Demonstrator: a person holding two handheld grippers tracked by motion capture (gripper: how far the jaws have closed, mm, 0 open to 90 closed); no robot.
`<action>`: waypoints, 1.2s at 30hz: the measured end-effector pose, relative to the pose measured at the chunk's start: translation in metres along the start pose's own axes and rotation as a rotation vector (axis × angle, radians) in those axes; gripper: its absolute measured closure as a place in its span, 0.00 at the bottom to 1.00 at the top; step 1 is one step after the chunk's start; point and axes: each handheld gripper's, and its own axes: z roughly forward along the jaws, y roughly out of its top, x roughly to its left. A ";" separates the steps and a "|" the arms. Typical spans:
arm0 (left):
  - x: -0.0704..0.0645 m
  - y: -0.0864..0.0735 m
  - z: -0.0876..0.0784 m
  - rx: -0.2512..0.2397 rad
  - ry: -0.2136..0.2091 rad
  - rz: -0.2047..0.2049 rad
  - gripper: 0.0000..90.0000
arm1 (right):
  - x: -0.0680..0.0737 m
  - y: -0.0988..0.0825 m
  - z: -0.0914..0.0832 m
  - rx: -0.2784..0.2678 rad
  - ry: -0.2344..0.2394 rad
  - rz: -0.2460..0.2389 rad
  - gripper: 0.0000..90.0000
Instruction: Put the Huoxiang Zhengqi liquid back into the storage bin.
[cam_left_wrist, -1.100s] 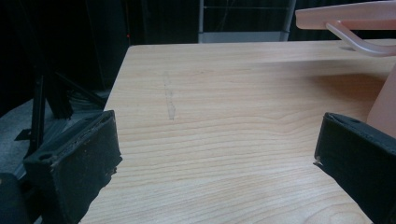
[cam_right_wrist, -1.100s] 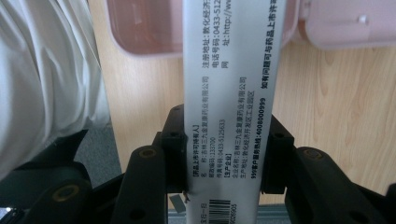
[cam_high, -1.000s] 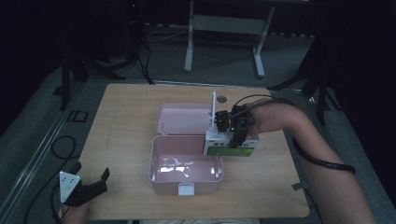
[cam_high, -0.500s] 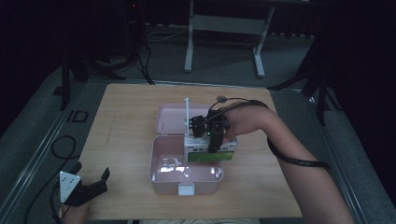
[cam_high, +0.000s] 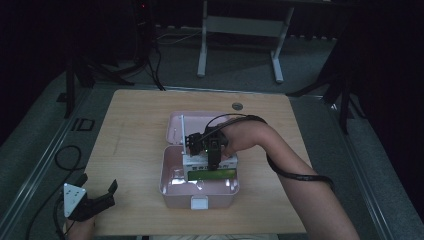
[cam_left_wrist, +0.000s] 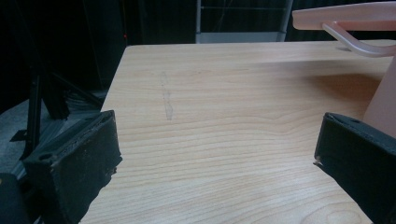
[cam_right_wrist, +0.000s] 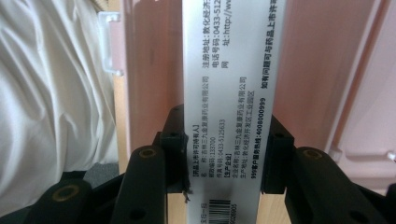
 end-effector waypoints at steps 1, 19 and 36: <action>0.000 0.000 0.000 0.000 0.000 0.001 0.00 | -0.001 0.001 0.003 0.002 0.001 -0.001 0.69; 0.000 0.000 0.000 0.004 -0.003 0.008 0.00 | -0.006 0.008 0.063 0.012 0.012 -0.023 0.69; -0.001 0.000 0.001 0.006 -0.005 0.008 0.00 | -0.009 0.006 0.106 0.027 0.046 -0.029 0.69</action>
